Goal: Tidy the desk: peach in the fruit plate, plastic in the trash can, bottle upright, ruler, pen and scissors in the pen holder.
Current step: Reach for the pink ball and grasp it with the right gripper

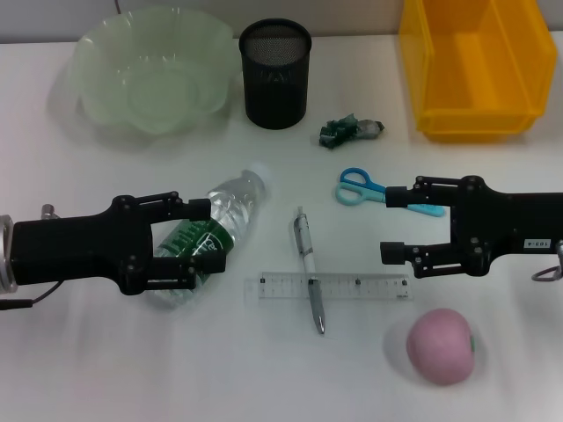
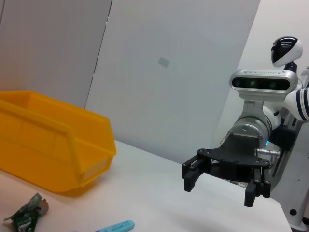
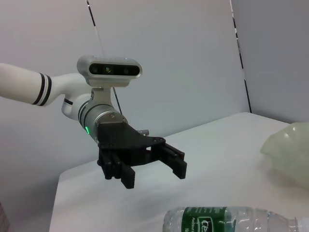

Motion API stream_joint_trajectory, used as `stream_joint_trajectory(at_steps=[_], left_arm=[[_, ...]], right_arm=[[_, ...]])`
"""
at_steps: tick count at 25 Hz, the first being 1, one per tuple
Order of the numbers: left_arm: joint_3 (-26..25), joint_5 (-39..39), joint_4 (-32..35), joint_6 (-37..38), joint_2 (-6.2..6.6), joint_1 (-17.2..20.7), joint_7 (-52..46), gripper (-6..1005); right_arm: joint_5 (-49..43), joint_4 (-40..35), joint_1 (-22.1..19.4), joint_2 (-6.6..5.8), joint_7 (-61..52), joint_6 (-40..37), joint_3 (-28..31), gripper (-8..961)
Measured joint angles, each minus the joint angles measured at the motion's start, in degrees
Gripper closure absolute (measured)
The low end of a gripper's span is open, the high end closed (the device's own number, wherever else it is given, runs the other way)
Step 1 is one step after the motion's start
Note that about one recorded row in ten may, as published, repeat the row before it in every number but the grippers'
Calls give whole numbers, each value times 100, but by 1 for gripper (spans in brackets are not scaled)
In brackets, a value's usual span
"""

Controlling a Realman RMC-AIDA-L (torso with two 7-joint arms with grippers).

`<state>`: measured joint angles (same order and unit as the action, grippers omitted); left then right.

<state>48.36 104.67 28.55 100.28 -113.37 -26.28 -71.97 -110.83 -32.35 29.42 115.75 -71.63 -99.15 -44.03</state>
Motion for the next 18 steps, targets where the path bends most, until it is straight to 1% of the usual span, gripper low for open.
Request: stream_joint_trajectory(at_steps=[8,13,15,16,17,18], left_arm=[[7,12,-8,-1,-7,-5,16,200],[7,16,10,-1,-34,-8,11,200],[7,16,10,-1,-34,-8,11,200],[7,16,10,-1,-34,-8,11,200],[7,18,21,-1,-70,-13,39,200],[7,18,21,-1,-70,-13,39,200]], right_arm=[[1,0,10,-16,-2,-26,0,138],[1,-22,16,-28,-7,-26,0,140],[1,-25,25,-44,-24,-15,4,142],[1,-26,30,-70,-56,-24,27,142],[1,-26,30,-70,-56,-24,27,143],[1,-26,29,-85,-75,-33,40,143]])
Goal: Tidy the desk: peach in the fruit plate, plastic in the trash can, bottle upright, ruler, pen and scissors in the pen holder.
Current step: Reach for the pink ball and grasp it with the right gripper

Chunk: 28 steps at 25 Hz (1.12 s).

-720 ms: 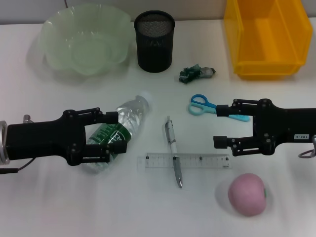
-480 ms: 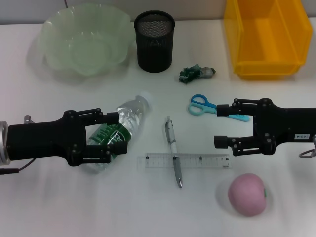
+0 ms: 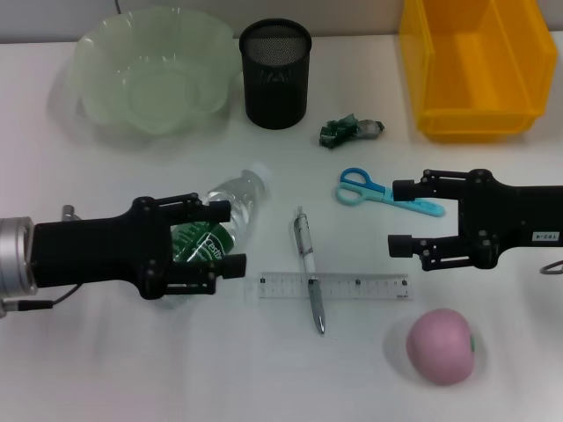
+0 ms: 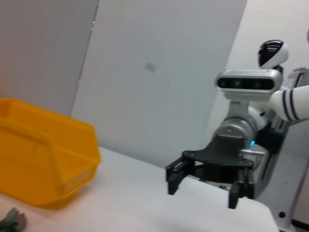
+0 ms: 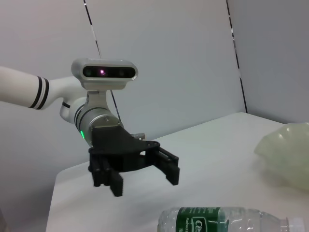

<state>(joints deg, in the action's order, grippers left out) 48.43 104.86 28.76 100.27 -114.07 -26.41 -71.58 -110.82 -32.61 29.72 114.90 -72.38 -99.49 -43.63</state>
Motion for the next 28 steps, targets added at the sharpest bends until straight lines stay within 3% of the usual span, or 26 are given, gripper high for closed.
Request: stream_joint_trajectory(at_steps=[1,2,6,8,11,14,16,17,21,23,28], left_arm=[[0,0,0,0,0,0,0,200],[4,8,-26,64,-124,-67,120,200],[8,23,-41,147,-168,-94,154,199],[149,30,-41,317,-346,-182,179,199],[452,1,-150,268,-457,-337,305,199],[555,-28,-558,204,-481,-622,504,199],[555,-28,-558,204,-481,-622,504,199],[562,-30,-943,61,-484,-916,692,199],[576,-32,-1079,-84,-504,-1059,771,199],[600,-36,-1453,-394,-510,-1346,810,199],[601,-38,-1739,-663,-510,-1517,1050,199]], right_arm=[[0,0,0,-13,-20,-11,8,144],[0,0,0,-26,-42,-21,14,144],[0,-5,9,-88,-96,-53,21,147],[0,-12,24,-148,-155,-62,25,148],[1,-56,35,-184,-236,-68,29,150],[1,-223,17,-228,-392,-52,67,151],[1,-260,9,-239,-416,-50,113,153],[1,-301,2,-256,-436,-51,173,153],[1,-340,4,-306,-502,-50,404,155],[0,-370,12,-321,-555,-28,493,157],[-1,-383,31,-345,-581,5,562,159]])
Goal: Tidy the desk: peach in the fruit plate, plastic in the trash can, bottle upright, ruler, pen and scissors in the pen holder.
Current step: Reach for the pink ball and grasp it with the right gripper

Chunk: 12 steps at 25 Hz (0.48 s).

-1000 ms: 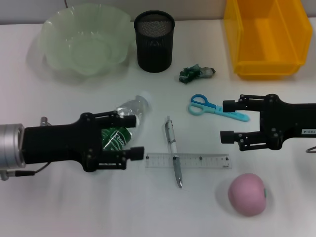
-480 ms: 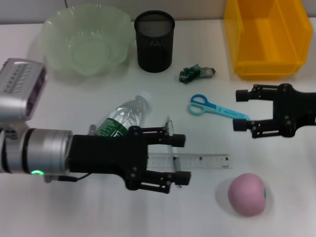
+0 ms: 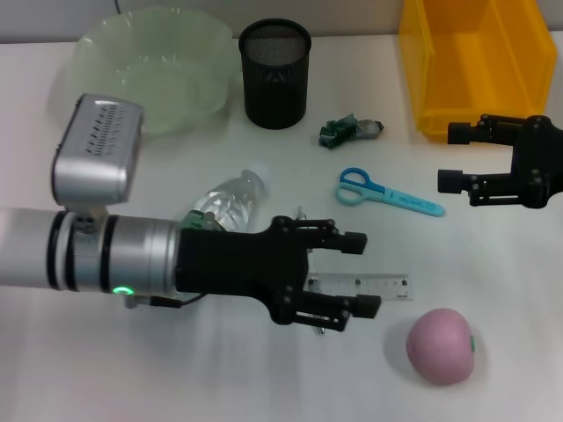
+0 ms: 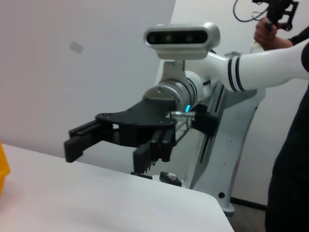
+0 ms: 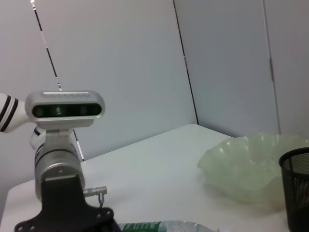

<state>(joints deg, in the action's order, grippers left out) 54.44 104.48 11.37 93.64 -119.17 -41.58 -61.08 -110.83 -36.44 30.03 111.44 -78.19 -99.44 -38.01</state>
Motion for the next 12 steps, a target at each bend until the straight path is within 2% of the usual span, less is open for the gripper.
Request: stream_joint_trajectory(at_steps=[12], left_arm=[[-30,21,-851,-644,-1,-403,946,200]], right_arm=[[-143,-135,20,-34,-299,43,153,166]])
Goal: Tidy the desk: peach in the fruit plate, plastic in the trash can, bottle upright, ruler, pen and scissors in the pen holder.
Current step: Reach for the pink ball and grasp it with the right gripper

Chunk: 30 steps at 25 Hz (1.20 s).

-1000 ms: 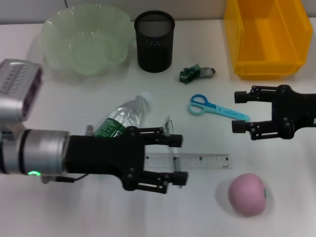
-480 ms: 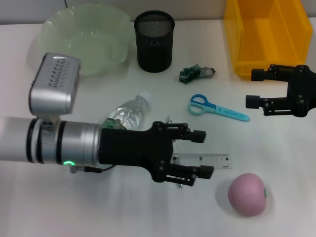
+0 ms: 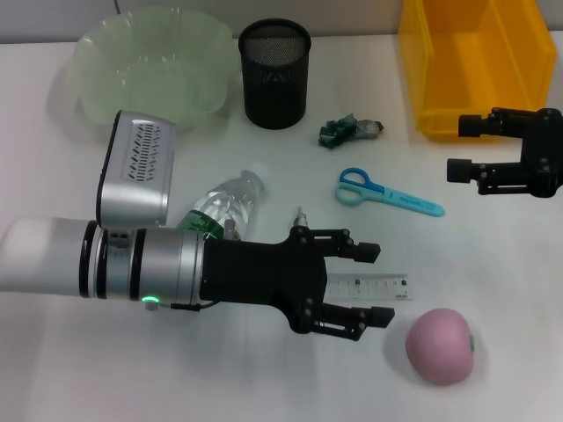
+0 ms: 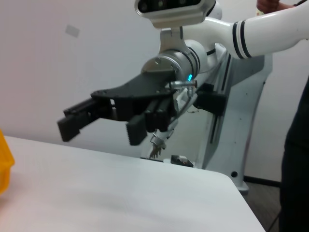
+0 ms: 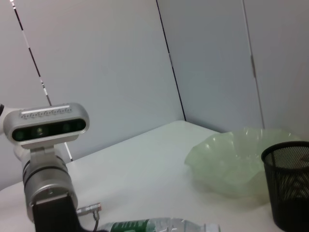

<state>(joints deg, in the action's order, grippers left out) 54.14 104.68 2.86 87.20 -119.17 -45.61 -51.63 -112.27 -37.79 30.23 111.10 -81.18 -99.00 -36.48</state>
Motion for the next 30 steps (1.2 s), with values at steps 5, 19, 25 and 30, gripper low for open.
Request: stream_joint_trajectory(at_steps=[5,19,25,30], left_arm=[[-163,-36,615,382,31,408,-155,200],[-166,92,2484,1488,442,1446,-1616,199],[-391,65,2536,1534,598,1628,-1744,199],[-474,61,2542,1562,634,1671,-1755,199]], right_arm=[[-75,-63,-24,-2,-113,-195,2,169],[-1789,-279,452,93,-1027,-983,-252,177],[-2307,-338,577,264,-1278,-925,-577,181],[-2568,-367,581,360,-1315,-688,-778,184]])
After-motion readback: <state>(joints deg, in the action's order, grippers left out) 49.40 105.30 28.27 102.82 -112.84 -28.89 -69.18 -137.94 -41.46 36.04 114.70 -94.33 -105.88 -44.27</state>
